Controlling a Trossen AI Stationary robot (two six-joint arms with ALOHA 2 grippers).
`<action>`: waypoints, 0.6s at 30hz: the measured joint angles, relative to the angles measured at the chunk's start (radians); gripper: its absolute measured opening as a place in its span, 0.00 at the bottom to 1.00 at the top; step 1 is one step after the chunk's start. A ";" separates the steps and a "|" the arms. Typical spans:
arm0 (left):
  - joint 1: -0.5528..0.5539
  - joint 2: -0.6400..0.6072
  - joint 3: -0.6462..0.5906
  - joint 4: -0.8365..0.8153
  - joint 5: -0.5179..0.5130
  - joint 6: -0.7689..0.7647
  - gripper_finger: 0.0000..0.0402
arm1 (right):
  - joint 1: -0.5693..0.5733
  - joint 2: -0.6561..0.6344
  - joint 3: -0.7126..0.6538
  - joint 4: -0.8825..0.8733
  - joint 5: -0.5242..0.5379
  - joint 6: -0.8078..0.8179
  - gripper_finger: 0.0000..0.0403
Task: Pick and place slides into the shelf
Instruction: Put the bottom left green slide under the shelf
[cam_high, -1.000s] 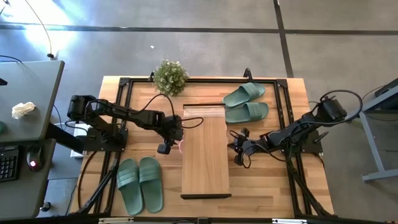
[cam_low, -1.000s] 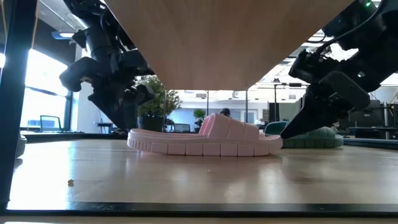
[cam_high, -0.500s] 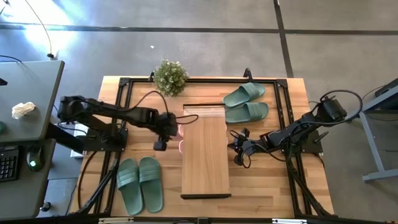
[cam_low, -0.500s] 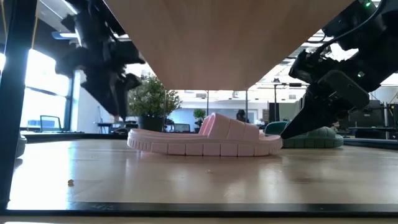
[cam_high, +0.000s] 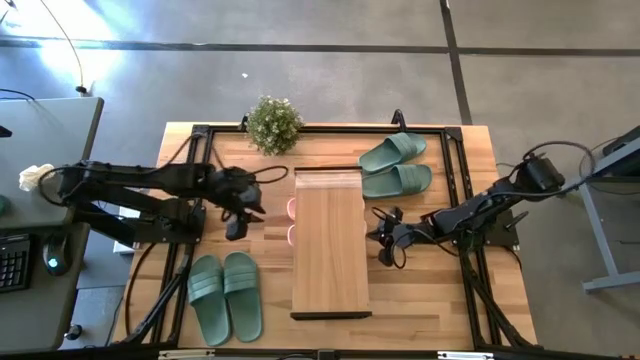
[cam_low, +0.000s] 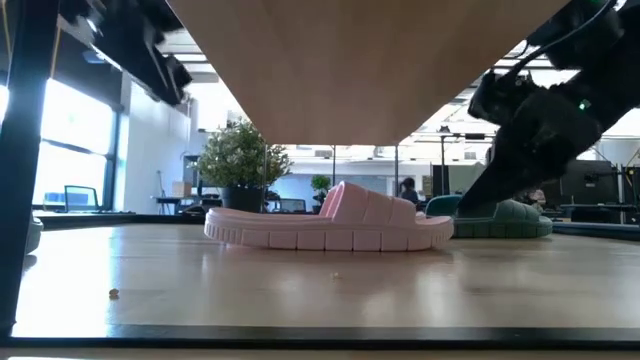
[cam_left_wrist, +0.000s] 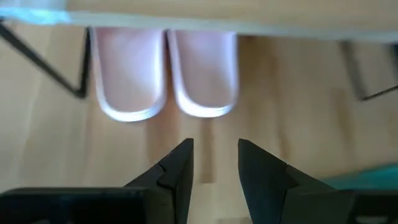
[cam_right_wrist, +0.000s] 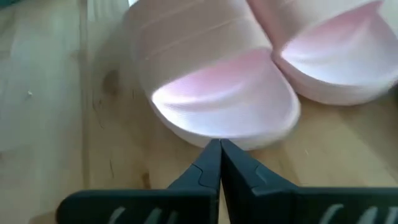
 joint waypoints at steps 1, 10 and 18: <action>-0.014 -0.021 0.000 -0.004 0.011 -0.013 0.28 | 0.001 -0.026 0.000 -0.032 0.001 0.020 0.00; -0.300 -0.135 0.000 0.037 -0.058 -0.204 0.28 | 0.002 -0.284 0.000 -0.227 -0.040 0.104 0.00; -0.602 -0.081 0.001 0.285 -0.232 -0.317 0.28 | 0.002 -0.449 0.000 -0.248 -0.067 0.120 0.00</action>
